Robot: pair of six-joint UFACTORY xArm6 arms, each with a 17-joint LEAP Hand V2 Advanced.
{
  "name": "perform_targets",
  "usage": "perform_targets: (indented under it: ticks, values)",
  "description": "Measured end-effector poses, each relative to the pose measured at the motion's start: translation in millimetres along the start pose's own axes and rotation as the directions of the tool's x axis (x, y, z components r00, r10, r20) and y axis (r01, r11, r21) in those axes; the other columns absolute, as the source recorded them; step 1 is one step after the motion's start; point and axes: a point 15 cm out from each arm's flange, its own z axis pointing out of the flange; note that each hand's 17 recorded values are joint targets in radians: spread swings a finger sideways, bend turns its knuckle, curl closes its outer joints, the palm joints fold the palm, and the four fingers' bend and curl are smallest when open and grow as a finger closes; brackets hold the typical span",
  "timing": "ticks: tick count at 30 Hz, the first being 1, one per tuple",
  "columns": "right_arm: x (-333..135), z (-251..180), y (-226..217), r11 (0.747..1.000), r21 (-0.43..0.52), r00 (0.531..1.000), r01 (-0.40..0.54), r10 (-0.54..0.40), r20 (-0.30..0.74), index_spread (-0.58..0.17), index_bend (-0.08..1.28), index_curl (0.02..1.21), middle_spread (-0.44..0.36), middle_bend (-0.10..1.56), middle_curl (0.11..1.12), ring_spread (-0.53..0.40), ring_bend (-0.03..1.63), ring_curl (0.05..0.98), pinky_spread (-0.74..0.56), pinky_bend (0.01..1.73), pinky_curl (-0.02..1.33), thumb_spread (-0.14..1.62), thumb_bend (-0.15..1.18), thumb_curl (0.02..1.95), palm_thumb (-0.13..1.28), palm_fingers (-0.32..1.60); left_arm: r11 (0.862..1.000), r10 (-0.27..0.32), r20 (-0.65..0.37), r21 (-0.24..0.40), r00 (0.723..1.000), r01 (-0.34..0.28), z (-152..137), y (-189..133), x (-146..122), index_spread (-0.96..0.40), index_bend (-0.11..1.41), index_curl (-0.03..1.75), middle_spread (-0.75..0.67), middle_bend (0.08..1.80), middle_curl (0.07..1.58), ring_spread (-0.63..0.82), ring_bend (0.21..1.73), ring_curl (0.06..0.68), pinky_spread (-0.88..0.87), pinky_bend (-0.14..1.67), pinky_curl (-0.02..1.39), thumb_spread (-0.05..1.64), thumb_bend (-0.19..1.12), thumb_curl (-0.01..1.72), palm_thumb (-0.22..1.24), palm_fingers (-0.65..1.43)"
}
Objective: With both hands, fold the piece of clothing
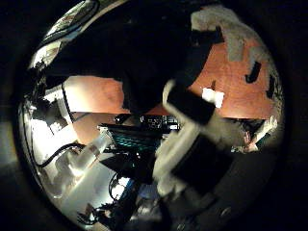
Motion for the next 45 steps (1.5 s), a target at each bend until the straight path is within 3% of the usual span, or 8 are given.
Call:
perform_targets:
  ticks: [2,4,12,18,25,32,37,45]
  values:
    - [-13,11,3,0.999,-0.024,0.999,0.036,-0.036,-0.009,-0.394,0.44,0.66,-0.237,0.84,0.74,-0.273,1.22,0.628,-0.38,1.13,0.73,1.21,-0.05,0.35,0.46,0.28,1.0,-0.003,0.001,-0.002,1.0,0.003,1,0,-1,-0.7,0.4,0.99,-0.51,1.06,0.79,-0.42,1.34,0.527,-0.59,1.15,0.68,1.58,0.79,1.07,0.38,1.12]
    - [-29,22,7,0.997,-0.046,0.998,0.069,-0.069,-0.009,-0.382,0.48,0.65,-0.223,0.81,0.72,-0.242,1.12,0.591,-0.28,0.96,0.68,1.18,-0.05,0.32,0.39,0.13,1.0,-0.002,-0.001,-0.003,1.0,0.002,1,1,-2,-0.7,0.39,1.0,-0.51,1.06,0.79,-0.42,1.34,0.527,-0.59,1.15,0.68,1.58,0.79,1.07,0.37,1.12]
    - [-81,55,4,0.988,-0.068,0.99,0.14,-0.14,0.013,-0.288,0.42,0.6,-0.151,0.76,0.66,-0.194,1.05,0.519,-0.03,0.75,0.55,1.08,-0.04,0.28,0.22,0.16,1.0,-0.003,0.002,-0.004,1.0,0.003,2,1,-3,-0.7,0.38,1.01,-0.51,1.05,0.79,-0.42,1.34,0.528,-0.59,1.14,0.69,1.58,0.82,1.09,0.35,1.13]
    - [-106,64,4,0.993,-0.086,0.996,0.078,-0.08,-0.029,-0.247,0.29,0.56,-0.154,0.75,0.67,-0.209,1.17,0.546,-0.09,0.84,0.53,1.01,-0.04,0.27,0.13,0.32,1.0,-0.004,0.002,-0.009,1.0,0.004,2,2,-4,-0.7,0.38,1.01,-0.51,1.05,0.79,-0.42,1.34,0.528,-0.6,1.14,0.69,1.57,0.83,1.09,0.33,1.13]
    - [-129,74,0,0.994,-0.09,0.994,0.064,-0.071,-0.084,-0.243,0.23,0.57,-0.173,0.75,0.71,-0.231,1.24,0.585,-0.2,0.92,0.55,0.97,-0.03,0.28,0.11,0.37,1.0,-0.006,0.001,-0.01,1.0,0.006,3,2,-5,-0.7,0.37,1.01,-0.51,1.05,0.79,-0.42,1.34,0.528,-0.6,1.13,0.7,1.57,0.84,1.1,0.32,1.13]
    - [-127,85,-17,0.998,-0.056,0.986,0.021,-0.03,-0.163,-0.3,0.23,0.61,-0.21,0.76,0.77,-0.25,1.28,0.608,-0.33,1.03,0.57,0.98,-0.02,0.29,0.16,0.49,1.0,-0.003,0.001,-0.012,1.0,0.003,3,2,-5,-0.71,0.37,1.02,-0.51,1.04,0.79,-0.42,1.34,0.529,-0.6,1.13,0.7,1.57,0.85,1.1,0.31,1.13]
    - [-127,94,-21,0.997,-0.065,0.98,0.03,-0.042,-0.192,-0.381,0.25,0.68,-0.257,0.81,0.85,-0.273,1.33,0.627,-0.42,1.15,0.6,1.0,0.0,0.31,0.27,0.63,1.0,-0.006,0.003,-0.014,1.0,0.006,4,2,-7,-0.71,0.37,1.02,-0.51,1.04,0.79,-0.42,1.34,0.529,-0.6,1.13,0.7,1.57,0.86,1.1,0.31,1.13]
    - [-129,93,-32,0.999,-0.026,0.98,0.041,-0.046,-0.191,-0.519,0.48,0.91,-0.329,0.91,0.99,-0.286,1.38,0.68,-0.39,1.34,0.69,1.02,0.02,0.36,0.55,0.83,1.0,-0.01,0.004,-0.023,1.0,0.01,5,2,-10,-0.72,0.36,1.01,-0.51,1.04,0.79,-0.42,1.34,0.528,-0.6,1.13,0.7,1.57,0.86,1.11,0.3,1.14]
